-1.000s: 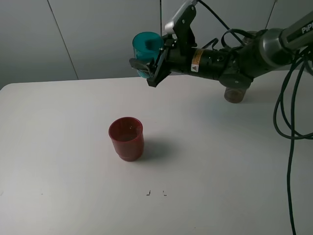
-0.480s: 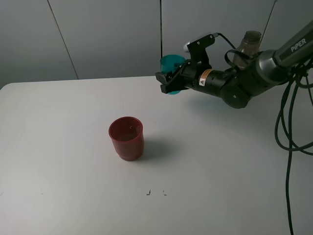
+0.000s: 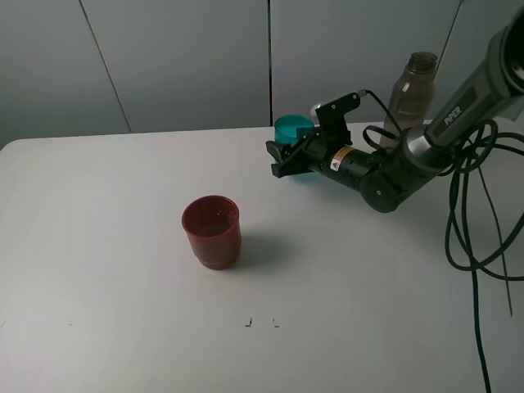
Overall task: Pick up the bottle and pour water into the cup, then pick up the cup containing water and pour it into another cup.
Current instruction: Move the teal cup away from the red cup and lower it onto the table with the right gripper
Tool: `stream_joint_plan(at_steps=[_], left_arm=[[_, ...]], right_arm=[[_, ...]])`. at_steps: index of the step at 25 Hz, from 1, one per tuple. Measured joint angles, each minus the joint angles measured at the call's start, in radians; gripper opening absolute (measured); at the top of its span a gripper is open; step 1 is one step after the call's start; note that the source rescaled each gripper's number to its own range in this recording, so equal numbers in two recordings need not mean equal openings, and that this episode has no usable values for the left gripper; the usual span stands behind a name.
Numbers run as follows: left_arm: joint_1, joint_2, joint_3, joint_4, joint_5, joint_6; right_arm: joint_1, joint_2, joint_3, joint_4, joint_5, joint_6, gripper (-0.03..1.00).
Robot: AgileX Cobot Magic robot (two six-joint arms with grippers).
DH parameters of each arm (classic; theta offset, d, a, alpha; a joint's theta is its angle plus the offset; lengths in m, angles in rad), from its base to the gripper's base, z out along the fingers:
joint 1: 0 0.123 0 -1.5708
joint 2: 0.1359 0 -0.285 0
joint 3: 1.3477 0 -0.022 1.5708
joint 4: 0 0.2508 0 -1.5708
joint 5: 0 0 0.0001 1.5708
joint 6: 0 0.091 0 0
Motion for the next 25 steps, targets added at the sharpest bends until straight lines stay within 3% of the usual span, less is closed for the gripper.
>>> stream_joint_plan(at_steps=[16,17,21,23,25], left_arm=[[0.000,0.000,0.000,0.000,0.000,0.000],[0.000,0.000,0.000,0.000,0.000,0.000],[0.000,0.000,0.000,0.000,0.000,0.000],[0.000,0.000,0.000,0.000,0.000,0.000],[0.000,0.000,0.000,0.000,0.000,0.000]], right_arm=[[0.000,0.068,-0.065,-0.002,0.004,-0.023,0.05],[0.000,0.070,-0.065,-0.002,-0.003,-0.023,0.11],[0.000,0.076,-0.065,-0.002,-0.030,-0.005,0.83],[0.000,0.076,-0.065,-0.002,-0.030,0.007,0.97],[0.000,0.076,-0.065,-0.004,-0.020,0.015,0.99]])
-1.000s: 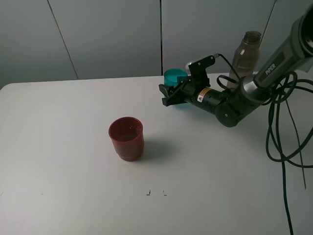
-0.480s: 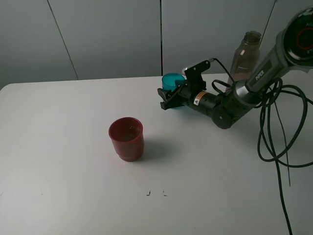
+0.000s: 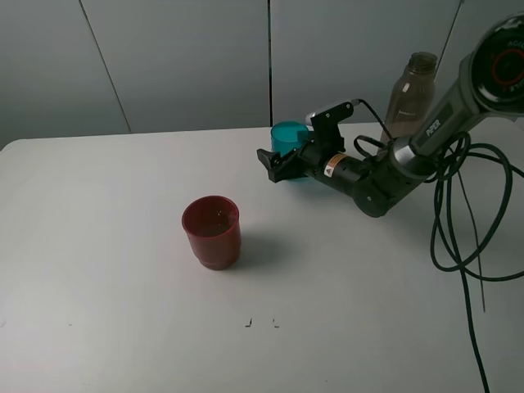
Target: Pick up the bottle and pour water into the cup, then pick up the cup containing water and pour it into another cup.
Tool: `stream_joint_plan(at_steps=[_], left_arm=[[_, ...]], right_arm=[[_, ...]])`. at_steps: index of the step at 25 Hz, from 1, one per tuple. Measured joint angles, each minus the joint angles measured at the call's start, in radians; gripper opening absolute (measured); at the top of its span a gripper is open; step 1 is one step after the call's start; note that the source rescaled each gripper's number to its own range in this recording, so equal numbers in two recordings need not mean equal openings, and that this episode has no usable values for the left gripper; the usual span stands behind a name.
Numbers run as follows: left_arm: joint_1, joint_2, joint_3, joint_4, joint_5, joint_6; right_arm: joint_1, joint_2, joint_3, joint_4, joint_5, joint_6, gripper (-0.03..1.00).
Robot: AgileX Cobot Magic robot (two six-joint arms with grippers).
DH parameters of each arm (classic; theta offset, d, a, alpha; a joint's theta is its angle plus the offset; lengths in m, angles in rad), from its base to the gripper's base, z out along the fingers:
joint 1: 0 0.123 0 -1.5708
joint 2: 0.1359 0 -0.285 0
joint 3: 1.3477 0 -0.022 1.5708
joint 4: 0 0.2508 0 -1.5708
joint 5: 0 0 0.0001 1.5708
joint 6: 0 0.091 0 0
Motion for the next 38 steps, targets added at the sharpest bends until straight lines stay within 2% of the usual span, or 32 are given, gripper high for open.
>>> stream_joint_plan(at_steps=[4,12,17,31,36,38], left_arm=[[0.000,0.000,0.000,0.000,0.000,0.000],[0.000,0.000,0.000,0.000,0.000,0.000],[0.000,0.000,0.000,0.000,0.000,0.000],[0.000,0.000,0.000,0.000,0.000,0.000],[0.000,0.000,0.000,0.000,0.000,0.000],[0.000,0.000,0.000,0.000,0.000,0.000]], right_arm=[[0.000,-0.004,0.000,-0.026,0.025,0.012,0.99],[0.000,-0.091,0.005,-0.044,0.267,0.041,1.00],[0.000,-0.168,0.084,-0.048,0.284,0.045,1.00],[0.000,-0.448,0.428,-0.029,0.319,-0.007,1.00],[0.000,-0.642,0.484,-0.027,0.513,-0.011,1.00],[0.000,-0.727,0.489,-0.027,0.651,-0.011,1.00]])
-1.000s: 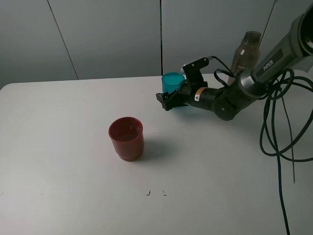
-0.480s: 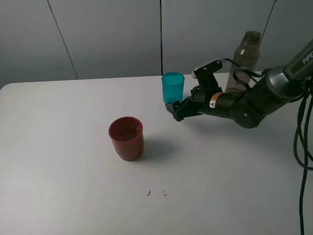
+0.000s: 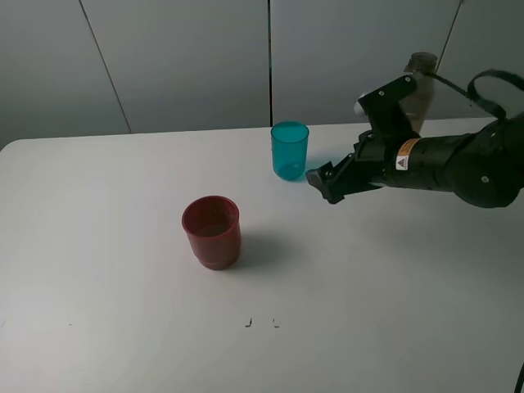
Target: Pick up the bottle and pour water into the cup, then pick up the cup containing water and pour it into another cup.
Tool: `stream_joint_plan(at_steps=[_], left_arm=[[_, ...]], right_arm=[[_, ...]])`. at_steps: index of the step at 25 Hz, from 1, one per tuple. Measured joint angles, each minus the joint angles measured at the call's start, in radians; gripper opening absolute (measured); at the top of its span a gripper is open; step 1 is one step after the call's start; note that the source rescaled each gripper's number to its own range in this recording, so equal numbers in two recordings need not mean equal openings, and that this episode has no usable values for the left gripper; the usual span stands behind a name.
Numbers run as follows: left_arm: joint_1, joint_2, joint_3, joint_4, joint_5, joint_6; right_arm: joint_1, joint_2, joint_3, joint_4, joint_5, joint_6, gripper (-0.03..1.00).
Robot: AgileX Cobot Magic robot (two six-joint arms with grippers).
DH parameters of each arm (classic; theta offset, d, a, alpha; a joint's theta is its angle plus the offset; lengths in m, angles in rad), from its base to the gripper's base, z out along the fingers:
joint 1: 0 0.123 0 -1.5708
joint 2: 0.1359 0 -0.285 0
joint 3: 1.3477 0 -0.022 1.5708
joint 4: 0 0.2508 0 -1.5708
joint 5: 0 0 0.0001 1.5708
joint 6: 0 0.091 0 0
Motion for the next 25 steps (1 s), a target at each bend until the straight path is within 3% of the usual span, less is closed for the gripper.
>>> stream_joint_plan(at_steps=[4,7,13,16,25], left_arm=[[0.000,0.000,0.000,0.000,0.000,0.000],[0.000,0.000,0.000,0.000,0.000,0.000],[0.000,0.000,0.000,0.000,0.000,0.000],[0.000,0.000,0.000,0.000,0.000,0.007],[0.000,0.000,0.000,0.000,0.000,0.007]], right_arm=[[0.000,-0.197,0.002,0.000,0.304,0.006,1.00],[0.000,-0.361,0.002,0.022,0.480,0.006,1.00],[0.000,-0.686,0.002,0.213,0.812,-0.095,1.00],[0.000,-0.817,0.002,0.263,0.961,-0.140,1.00],[0.000,-1.172,0.002,0.281,1.355,-0.158,1.00]])
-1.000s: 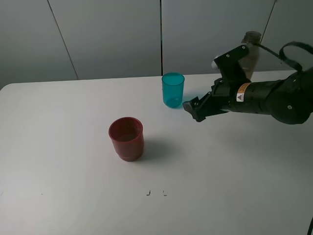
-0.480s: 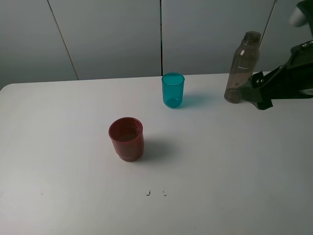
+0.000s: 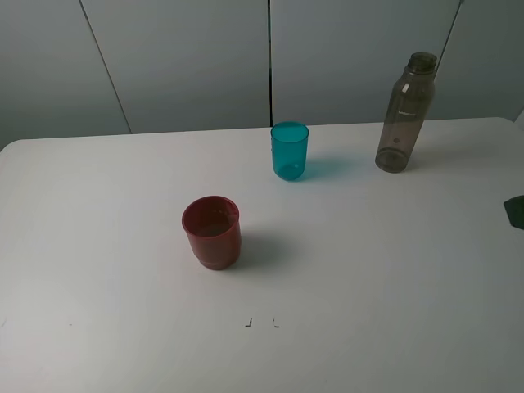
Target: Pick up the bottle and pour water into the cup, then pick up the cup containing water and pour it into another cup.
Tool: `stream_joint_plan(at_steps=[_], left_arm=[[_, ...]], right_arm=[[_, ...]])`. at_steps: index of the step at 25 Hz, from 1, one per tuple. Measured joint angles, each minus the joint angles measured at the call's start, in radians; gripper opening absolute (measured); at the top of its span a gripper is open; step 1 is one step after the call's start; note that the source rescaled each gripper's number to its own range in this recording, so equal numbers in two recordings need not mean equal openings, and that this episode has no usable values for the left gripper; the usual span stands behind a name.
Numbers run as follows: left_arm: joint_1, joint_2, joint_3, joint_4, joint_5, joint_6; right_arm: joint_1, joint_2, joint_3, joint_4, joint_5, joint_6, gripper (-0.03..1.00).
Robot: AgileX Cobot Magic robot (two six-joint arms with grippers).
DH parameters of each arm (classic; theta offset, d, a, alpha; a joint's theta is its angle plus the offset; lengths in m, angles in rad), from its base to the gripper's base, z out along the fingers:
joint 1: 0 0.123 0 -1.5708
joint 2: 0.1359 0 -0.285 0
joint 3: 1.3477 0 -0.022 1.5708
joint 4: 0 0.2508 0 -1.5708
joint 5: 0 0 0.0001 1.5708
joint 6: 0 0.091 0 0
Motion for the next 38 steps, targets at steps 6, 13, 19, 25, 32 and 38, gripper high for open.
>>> stream_joint_plan(at_steps=[6,13,19,25,32,38], left_arm=[[0.000,0.000,0.000,0.000,0.000,0.000],[0.000,0.000,0.000,0.000,0.000,-0.007],[0.000,0.000,0.000,0.000,0.000,-0.007],[0.000,0.000,0.000,0.000,0.000,-0.007],[0.000,0.000,0.000,0.000,0.000,-0.007],[0.000,0.000,0.000,0.000,0.000,-0.007]], right_arm=[[0.000,-0.197,0.000,0.047,0.134,0.000,1.00],[0.000,-0.377,0.000,0.065,0.124,0.002,1.00],[0.000,-0.489,0.056,0.065,0.115,0.002,1.00],[0.000,-0.515,0.109,0.090,0.085,0.006,1.00],[0.000,-0.515,0.109,0.092,0.081,0.006,1.00],[-0.057,-0.515,0.109,0.092,0.081,0.006,1.00]])
